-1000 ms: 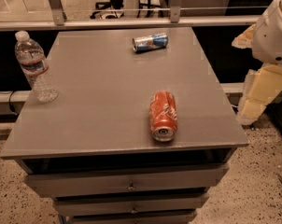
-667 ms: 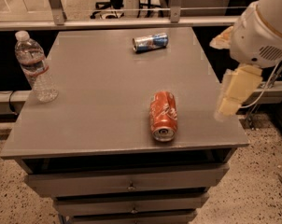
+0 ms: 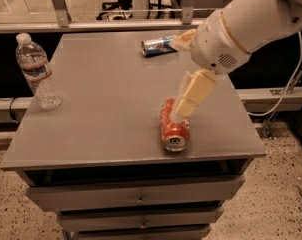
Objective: Move water bottle near redbull can
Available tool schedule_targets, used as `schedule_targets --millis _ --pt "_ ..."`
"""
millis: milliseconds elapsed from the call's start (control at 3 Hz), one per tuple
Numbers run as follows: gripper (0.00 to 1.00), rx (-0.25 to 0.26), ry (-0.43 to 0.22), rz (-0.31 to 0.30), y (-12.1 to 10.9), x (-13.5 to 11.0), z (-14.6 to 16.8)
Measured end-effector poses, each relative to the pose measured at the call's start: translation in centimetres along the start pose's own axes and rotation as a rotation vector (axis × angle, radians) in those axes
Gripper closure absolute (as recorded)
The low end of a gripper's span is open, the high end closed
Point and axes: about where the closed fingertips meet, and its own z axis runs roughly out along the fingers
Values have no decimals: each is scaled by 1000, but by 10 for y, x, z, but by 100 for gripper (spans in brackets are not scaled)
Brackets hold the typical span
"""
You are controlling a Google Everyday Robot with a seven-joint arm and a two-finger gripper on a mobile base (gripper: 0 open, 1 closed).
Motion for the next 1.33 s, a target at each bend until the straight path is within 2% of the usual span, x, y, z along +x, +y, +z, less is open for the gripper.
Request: schedule_targets --millis 333,667,1000,1333 --pt "0 -12 -141 -38 5 -62 29" --pt "0 -12 -141 -38 5 -62 29" --pt "0 5 -173 -29 0 -69 43" --pt "0 37 -274 -20 -21 -92 91"
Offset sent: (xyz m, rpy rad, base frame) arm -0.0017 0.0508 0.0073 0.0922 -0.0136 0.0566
